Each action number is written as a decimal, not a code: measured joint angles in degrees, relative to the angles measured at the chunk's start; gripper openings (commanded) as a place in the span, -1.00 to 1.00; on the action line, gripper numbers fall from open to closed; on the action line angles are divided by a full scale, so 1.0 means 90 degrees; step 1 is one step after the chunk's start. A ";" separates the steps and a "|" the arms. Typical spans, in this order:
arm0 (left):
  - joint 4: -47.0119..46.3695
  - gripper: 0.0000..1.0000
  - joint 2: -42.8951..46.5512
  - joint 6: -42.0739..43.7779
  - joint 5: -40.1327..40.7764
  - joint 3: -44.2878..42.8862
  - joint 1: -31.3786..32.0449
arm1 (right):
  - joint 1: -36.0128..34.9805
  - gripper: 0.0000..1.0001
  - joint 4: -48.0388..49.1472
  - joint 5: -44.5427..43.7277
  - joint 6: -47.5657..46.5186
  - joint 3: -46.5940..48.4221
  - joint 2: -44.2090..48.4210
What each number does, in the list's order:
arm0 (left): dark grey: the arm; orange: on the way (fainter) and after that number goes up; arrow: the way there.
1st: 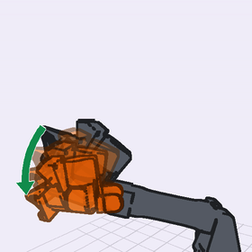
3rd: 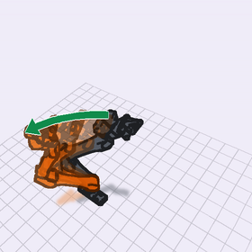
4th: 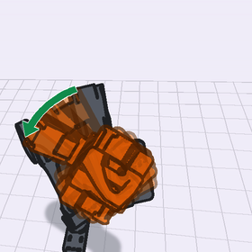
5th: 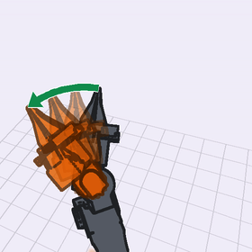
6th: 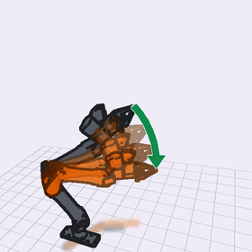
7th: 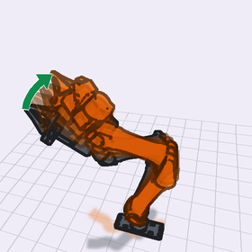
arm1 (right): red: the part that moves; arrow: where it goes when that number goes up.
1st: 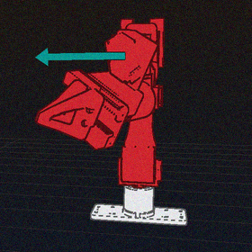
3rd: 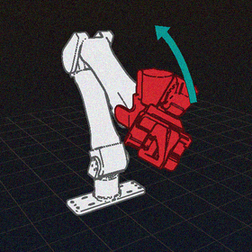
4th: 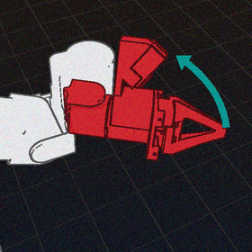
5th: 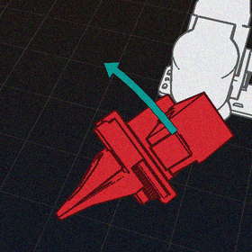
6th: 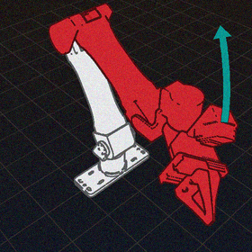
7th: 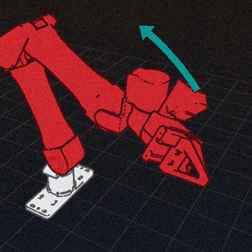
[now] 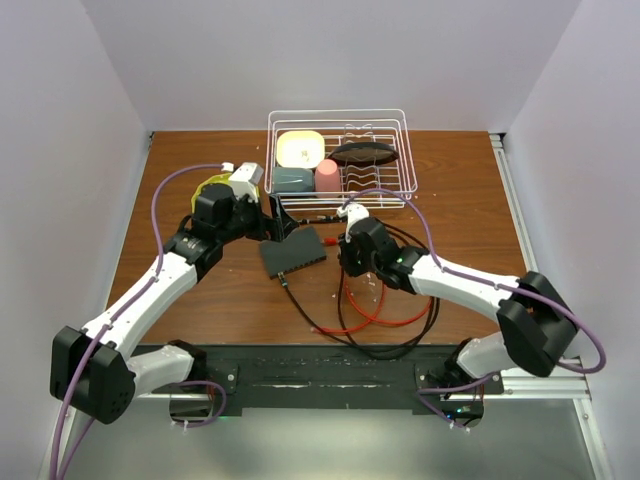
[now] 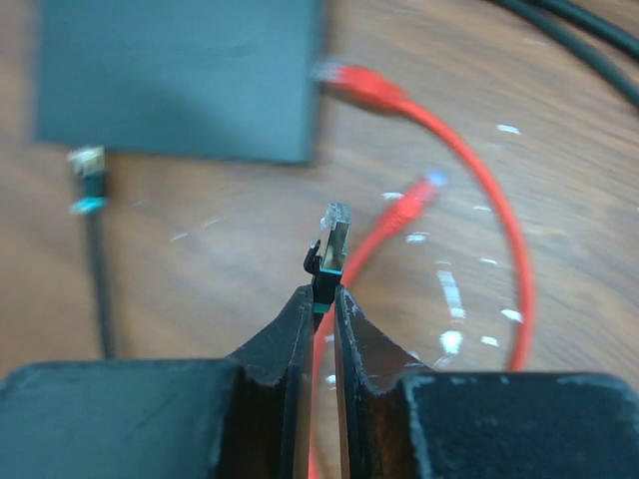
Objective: Insert the plug into the switch port
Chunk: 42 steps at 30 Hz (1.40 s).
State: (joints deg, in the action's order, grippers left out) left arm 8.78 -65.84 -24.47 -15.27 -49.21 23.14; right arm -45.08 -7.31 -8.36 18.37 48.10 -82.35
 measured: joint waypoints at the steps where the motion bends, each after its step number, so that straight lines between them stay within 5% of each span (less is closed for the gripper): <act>1: -0.0046 0.92 -0.0007 -0.0002 -0.0041 0.0000 0.0000 | -0.0051 -1.00 0.0204 0.0214 -0.0083 -0.0163 0.0143; 14: -0.0913 0.75 -0.0423 -0.0170 -0.1103 0.0274 0.0000 | -0.0476 -1.00 0.1724 0.1047 -0.0209 -0.0733 0.1020; 22: -0.1110 0.74 -0.0432 -0.0165 -0.1353 0.0291 0.0000 | -0.0486 -1.00 0.1608 0.0619 -0.0216 -0.0571 0.1253; 32: -0.1064 0.75 -0.0180 -0.0146 -0.1120 0.0291 0.0000 | -0.0486 -1.00 0.1569 -0.0270 -0.0403 -0.0233 0.3281; 42: -0.1258 0.74 -0.0085 -0.0170 -0.1224 0.0355 0.0000 | -0.0486 -1.00 0.1486 0.0138 -0.0619 -0.0347 0.1817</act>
State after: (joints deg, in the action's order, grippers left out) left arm -2.55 -66.61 -26.00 -26.28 -46.02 23.14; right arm -49.45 6.07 -7.11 12.80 44.97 -66.00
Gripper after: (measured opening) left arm 0.873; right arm 0.105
